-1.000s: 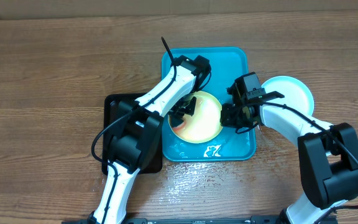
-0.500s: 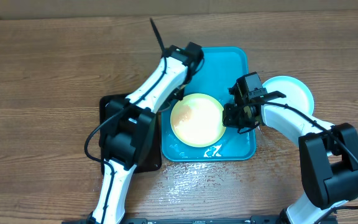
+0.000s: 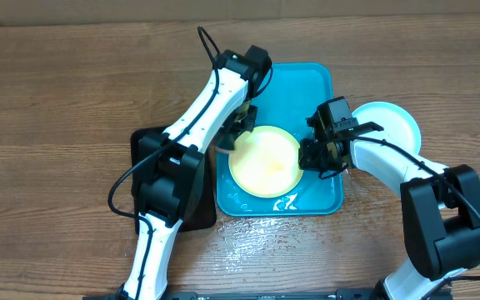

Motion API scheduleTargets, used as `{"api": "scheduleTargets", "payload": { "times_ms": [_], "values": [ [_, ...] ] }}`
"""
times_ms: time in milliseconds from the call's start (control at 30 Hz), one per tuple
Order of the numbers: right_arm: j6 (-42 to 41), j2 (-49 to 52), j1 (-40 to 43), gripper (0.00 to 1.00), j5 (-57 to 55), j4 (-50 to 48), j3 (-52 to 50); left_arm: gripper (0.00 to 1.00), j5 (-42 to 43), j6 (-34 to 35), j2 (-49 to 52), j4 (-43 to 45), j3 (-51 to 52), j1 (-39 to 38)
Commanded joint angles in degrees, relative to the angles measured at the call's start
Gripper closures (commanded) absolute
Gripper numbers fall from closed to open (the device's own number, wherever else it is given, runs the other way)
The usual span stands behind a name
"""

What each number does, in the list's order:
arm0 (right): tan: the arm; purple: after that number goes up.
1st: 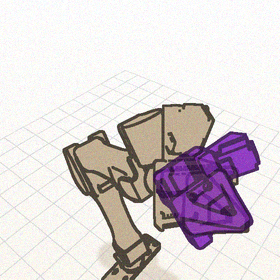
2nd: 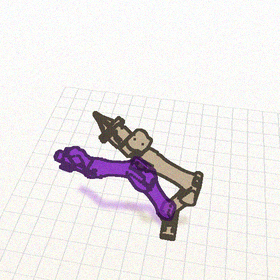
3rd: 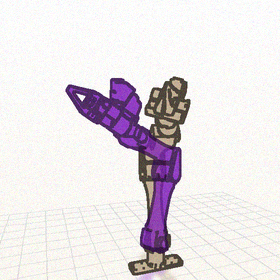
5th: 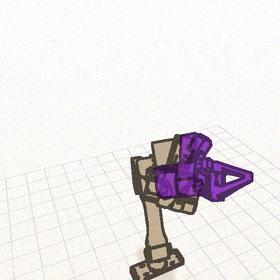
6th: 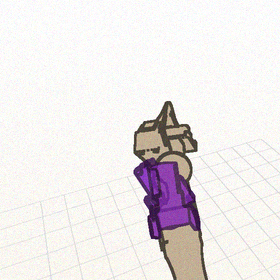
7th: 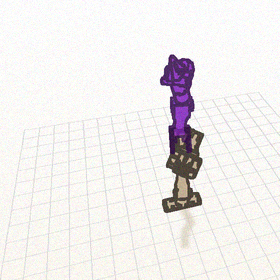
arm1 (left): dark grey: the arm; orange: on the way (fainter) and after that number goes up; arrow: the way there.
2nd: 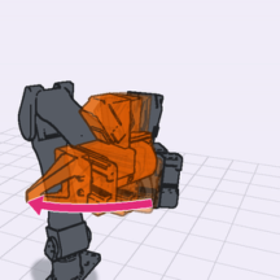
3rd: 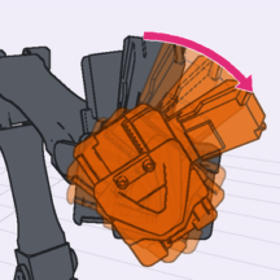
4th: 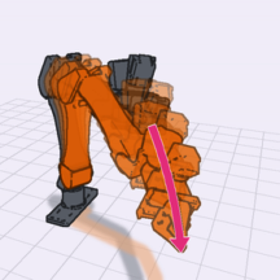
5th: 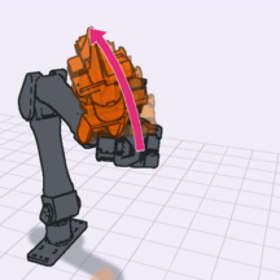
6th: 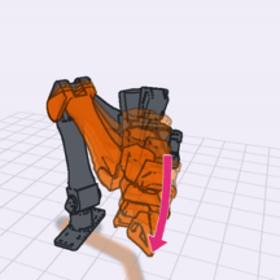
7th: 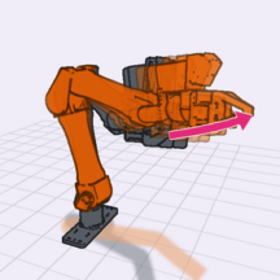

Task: Clean dirty plates on tray and stack at the side
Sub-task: 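Continue scrubbing the yellow plate's center with the left gripper's sponge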

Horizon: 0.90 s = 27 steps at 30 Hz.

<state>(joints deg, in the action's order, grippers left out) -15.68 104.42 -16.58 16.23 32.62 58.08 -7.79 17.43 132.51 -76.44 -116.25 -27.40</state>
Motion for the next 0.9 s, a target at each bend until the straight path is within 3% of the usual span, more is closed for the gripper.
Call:
{"api": "scheduleTargets", "payload": {
  "times_ms": [0, 267, 433, 533, 867],
  "values": [
    [0.72, 1.42, 0.83, 0.96, -6.27, 1.07, -1.88, 0.96, 9.11, -2.54, -2.93, 0.87, -1.84, -0.98],
    [0.72, 1.42, 0.83, 0.96, -6.27, 0.72, -1.88, 0.96, 16.41, -4.13, -2.47, 11.61, 6.4, -4.02],
    [0.72, 1.42, 0.83, 0.96, -6.27, 0.63, -1.88, 0.96, 25.99, -2.93, -2.47, 18.88, 13.22, -5.33],
    [0.72, 1.42, 0.83, 0.96, -6.25, 0.66, -1.88, 0.96, 30.4, -2.64, -2.47, 17.29, 14.53, -5.55],
    [0.7, 1.42, 0.83, 0.96, -6.27, 0.61, -1.88, 0.96, 29.77, -8.41, -2.47, 6.97, 14.53, -5.64]
  ]
}}
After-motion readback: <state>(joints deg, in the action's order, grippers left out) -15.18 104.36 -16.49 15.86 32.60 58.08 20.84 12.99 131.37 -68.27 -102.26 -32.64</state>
